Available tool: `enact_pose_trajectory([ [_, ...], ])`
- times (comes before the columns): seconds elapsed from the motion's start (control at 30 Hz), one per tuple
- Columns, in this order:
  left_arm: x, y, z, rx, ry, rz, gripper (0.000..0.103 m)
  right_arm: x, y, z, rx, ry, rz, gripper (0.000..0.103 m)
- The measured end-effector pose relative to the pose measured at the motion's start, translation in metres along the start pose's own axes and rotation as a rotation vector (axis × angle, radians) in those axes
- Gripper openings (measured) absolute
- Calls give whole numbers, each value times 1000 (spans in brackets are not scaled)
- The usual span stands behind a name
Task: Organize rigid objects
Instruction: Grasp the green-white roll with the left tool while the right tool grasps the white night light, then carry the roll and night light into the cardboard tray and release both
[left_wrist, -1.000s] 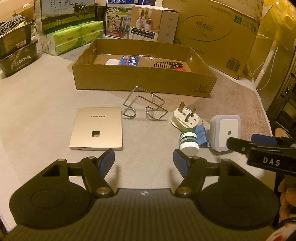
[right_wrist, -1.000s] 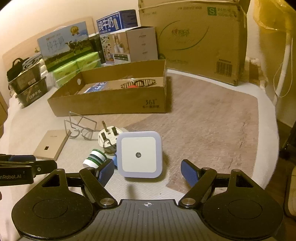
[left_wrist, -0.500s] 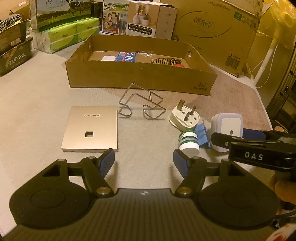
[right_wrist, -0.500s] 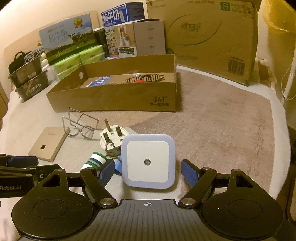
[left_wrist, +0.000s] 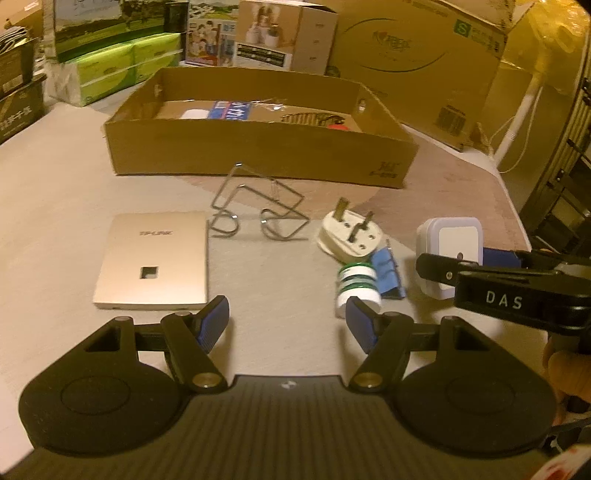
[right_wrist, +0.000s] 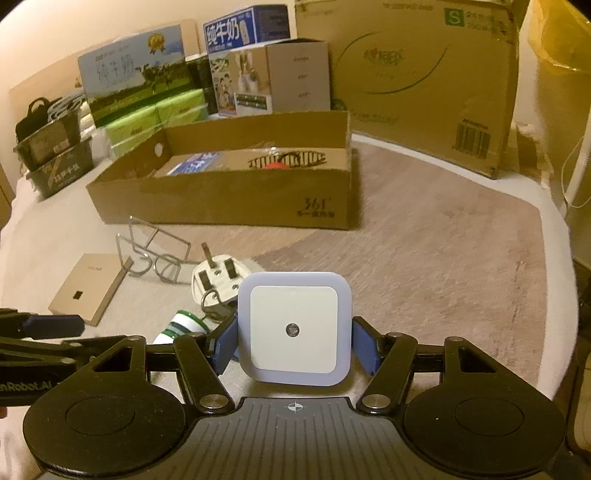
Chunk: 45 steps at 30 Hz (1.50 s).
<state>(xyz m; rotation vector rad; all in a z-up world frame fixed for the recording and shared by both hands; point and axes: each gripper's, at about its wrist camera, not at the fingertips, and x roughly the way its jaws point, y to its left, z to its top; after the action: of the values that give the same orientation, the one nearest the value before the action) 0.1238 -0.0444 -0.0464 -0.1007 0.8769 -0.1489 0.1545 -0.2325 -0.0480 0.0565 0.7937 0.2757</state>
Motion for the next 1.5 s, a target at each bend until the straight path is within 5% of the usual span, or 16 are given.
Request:
enact_pose_trajectory([
  [0.23, 8, -16, 2, 34, -8, -56, 64, -10, -17, 4, 38, -9, -21, 65],
  [0.67, 28, -34, 10, 84, 7, -95, 34, -9, -28, 2, 56, 1, -29, 65],
  [1.5, 13, -19, 9, 55, 2, -72, 27, -12, -17, 3, 44, -2, -7, 65],
])
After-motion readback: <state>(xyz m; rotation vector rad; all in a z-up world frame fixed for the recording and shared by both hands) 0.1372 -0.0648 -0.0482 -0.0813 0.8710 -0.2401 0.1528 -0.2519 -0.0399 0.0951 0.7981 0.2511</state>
